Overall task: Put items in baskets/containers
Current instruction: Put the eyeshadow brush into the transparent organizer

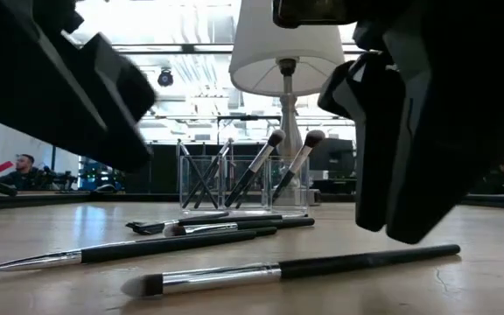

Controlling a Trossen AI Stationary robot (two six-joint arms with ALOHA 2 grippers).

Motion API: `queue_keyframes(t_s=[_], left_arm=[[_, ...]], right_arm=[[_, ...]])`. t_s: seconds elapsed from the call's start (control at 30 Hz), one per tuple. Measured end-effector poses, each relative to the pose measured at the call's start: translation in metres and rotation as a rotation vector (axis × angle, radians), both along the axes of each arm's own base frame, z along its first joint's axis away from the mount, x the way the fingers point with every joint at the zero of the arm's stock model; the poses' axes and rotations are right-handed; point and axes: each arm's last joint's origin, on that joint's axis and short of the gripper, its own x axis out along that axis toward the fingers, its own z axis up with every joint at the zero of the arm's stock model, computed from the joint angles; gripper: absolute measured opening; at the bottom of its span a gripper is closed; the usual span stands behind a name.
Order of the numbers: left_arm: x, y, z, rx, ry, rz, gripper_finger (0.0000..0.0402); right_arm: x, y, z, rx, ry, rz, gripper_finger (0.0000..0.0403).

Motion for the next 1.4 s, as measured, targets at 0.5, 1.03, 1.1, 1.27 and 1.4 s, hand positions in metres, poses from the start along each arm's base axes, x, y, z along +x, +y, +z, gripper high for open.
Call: queue_keyframes(t_s=[0.5, 1.03, 1.1, 1.27, 1.4], left_arm=[[0.026, -0.025, -0.020, 0.095, 0.120, 0.043, 0.0111], [0.026, -0.015, -0.012, 0.111, 0.080, 0.227, 0.0111], [0.030, -0.011, -0.017, 0.122, 0.090, 0.245, 0.0111], [0.035, -0.006, -0.028, 0.107, 0.121, 0.276, 0.0111], [0.035, -0.006, -0.028, 0.085, 0.124, 0.292, 0.0111]], right_arm=[[-0.013, 0.004, 0.000, -0.066, 0.042, -0.068, 0.0128], [-0.002, -0.016, 0.005, -0.202, 0.003, 0.032, 0.0127], [0.004, -0.027, 0.005, -0.213, -0.001, 0.028, 0.0127], [0.019, -0.049, 0.005, -0.228, -0.001, 0.058, 0.0127], [0.026, -0.062, 0.005, -0.208, 0.016, 0.095, 0.0127]])
